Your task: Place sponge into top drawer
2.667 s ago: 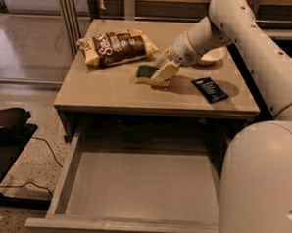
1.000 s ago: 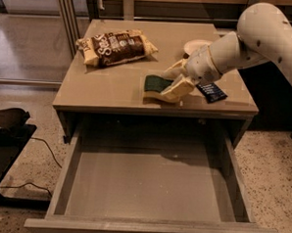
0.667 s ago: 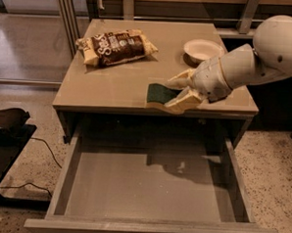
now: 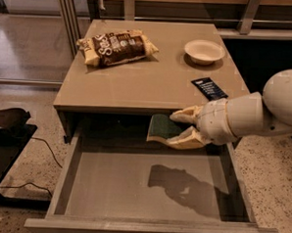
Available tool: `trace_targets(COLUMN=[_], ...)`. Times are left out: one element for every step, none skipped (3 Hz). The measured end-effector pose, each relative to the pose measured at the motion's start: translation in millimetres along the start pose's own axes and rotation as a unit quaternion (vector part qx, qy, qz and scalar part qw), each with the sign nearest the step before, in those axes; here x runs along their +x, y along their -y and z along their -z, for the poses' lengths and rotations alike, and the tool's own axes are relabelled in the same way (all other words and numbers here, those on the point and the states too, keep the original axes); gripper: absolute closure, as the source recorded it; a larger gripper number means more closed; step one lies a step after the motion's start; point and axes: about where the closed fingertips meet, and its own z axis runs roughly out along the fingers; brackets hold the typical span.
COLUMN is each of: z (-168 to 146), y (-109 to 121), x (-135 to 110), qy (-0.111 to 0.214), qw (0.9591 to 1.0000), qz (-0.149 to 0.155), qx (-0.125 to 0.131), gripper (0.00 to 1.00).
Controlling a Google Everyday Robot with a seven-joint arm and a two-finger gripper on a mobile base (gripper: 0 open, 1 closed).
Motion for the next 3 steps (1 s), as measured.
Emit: trace_targets(z=[-43, -43, -58], y=[-43, -43, -40], x=[45, 45, 53], qy=[-0.012, -0.012, -0.013], qw=[0.9989, 0.9989, 0.9986], qz=[-0.044, -0.044, -0.052], qx=[0.009, 0.009, 0.0], gripper=[1.0, 1.0, 1.0])
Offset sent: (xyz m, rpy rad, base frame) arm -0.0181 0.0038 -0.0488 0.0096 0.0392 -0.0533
